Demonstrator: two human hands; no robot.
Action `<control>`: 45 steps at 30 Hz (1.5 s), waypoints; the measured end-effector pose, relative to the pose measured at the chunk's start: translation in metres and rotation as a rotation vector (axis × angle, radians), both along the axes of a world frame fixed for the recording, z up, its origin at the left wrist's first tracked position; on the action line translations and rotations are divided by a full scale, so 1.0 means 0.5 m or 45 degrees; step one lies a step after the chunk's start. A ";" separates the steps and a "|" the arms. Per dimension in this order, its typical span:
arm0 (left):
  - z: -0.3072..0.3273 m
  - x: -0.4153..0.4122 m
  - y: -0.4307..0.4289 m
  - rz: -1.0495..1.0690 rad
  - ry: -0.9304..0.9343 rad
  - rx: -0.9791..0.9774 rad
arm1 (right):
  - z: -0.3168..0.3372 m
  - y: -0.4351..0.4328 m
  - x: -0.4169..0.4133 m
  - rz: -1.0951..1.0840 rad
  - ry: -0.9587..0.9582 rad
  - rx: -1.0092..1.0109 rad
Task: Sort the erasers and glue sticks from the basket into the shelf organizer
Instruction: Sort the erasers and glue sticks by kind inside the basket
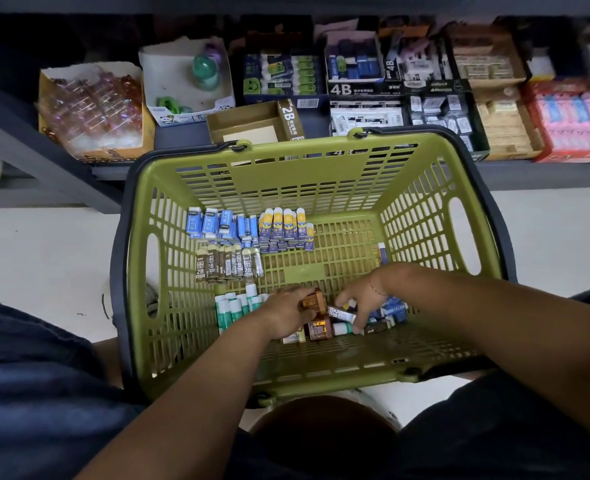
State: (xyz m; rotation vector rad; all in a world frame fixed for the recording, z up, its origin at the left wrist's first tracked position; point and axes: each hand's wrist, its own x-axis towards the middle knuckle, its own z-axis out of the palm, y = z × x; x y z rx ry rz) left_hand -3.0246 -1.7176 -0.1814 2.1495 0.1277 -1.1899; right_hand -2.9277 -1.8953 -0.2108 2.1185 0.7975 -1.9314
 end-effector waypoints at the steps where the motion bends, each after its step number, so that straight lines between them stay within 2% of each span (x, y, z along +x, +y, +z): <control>1: 0.000 0.001 0.000 0.002 0.003 0.000 | -0.001 0.000 0.001 0.005 0.001 0.001; 4: -0.003 0.000 -0.001 0.007 0.009 0.010 | -0.003 0.003 0.001 -0.008 0.014 0.009; 10: -0.014 -0.001 0.001 0.021 0.022 0.010 | 0.000 -0.017 0.002 -0.240 0.038 0.087; 16: 0.001 0.005 -0.006 0.188 -0.004 -0.099 | 0.066 -0.027 0.039 -0.493 0.081 0.122; 18: 0.025 0.016 -0.017 0.346 -0.102 -0.164 | 0.099 -0.024 0.055 -0.589 0.085 0.177; 20: 0.051 0.035 -0.028 0.669 -0.089 -0.312 | 0.133 -0.014 0.064 -0.756 0.119 0.278; 23: 0.072 0.063 -0.037 1.274 0.090 -0.893 | 0.171 0.020 0.059 -1.173 0.165 0.540; 25: 0.083 0.076 -0.038 1.491 0.108 -1.186 | 0.188 0.057 0.041 -1.394 -0.003 0.716; 27: 0.096 0.087 -0.039 1.681 0.101 -1.302 | 0.198 0.092 0.015 -1.313 -0.243 0.841; 28: 0.097 0.091 -0.037 1.789 0.105 -1.326 | 0.199 0.106 0.004 -1.238 -0.279 0.902; 30: 0.096 0.099 -0.023 1.944 0.112 -1.288 | 0.203 0.121 -0.014 -1.166 -0.185 1.000; 33: 0.099 0.102 0.003 1.991 0.112 -1.248 | 0.201 0.126 -0.024 -1.265 -0.109 1.077; 37: 0.097 0.101 0.018 2.081 0.106 -1.254 | 0.195 0.130 -0.038 -1.626 -0.036 1.112; 41: 0.080 0.099 0.051 2.316 0.090 -1.310 | 0.185 0.118 -0.037 -1.938 -0.001 1.061; 43: 0.075 0.092 0.056 2.227 0.102 -1.118 | 0.180 0.114 -0.029 -1.970 -0.113 1.095; 45: 0.080 0.080 0.042 2.040 0.187 -1.030 | 0.177 0.118 -0.025 -1.922 -0.285 1.136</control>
